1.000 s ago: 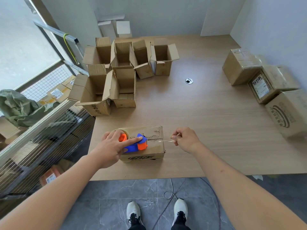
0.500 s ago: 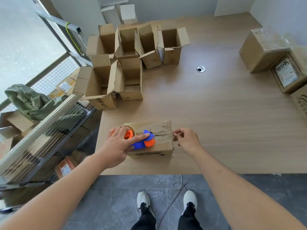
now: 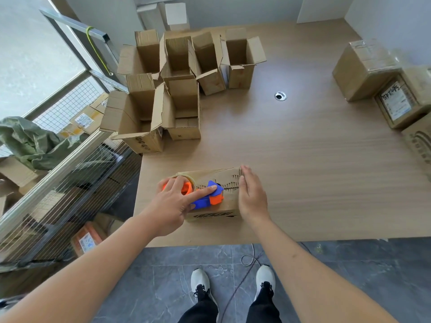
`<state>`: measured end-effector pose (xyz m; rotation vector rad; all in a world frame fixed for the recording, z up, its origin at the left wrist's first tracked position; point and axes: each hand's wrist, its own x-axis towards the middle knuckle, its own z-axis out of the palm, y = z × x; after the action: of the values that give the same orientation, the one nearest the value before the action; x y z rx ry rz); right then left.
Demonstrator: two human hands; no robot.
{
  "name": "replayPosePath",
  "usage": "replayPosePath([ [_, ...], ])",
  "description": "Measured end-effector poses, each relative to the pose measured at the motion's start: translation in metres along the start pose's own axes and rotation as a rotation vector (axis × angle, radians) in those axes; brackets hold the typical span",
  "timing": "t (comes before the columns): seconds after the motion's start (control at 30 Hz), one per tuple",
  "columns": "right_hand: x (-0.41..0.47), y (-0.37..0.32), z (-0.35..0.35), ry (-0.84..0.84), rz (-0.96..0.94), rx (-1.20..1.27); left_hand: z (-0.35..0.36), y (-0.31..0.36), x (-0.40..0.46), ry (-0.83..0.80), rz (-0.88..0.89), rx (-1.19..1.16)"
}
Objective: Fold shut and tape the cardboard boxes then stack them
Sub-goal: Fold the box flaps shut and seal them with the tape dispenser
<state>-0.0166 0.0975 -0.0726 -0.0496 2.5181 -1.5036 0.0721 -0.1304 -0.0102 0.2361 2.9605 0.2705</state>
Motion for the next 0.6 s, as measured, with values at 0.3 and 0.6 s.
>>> replayPosePath([
  [0.3,-0.006,0.006,0.015,-0.014,0.011,-0.19,-0.048,-0.016,0.036,-0.326,0.05,-0.197],
  [0.6,-0.008,-0.005,0.011,-0.007,0.039,-0.247,-0.075,-0.066,0.031,-0.657,-0.095,-0.58],
])
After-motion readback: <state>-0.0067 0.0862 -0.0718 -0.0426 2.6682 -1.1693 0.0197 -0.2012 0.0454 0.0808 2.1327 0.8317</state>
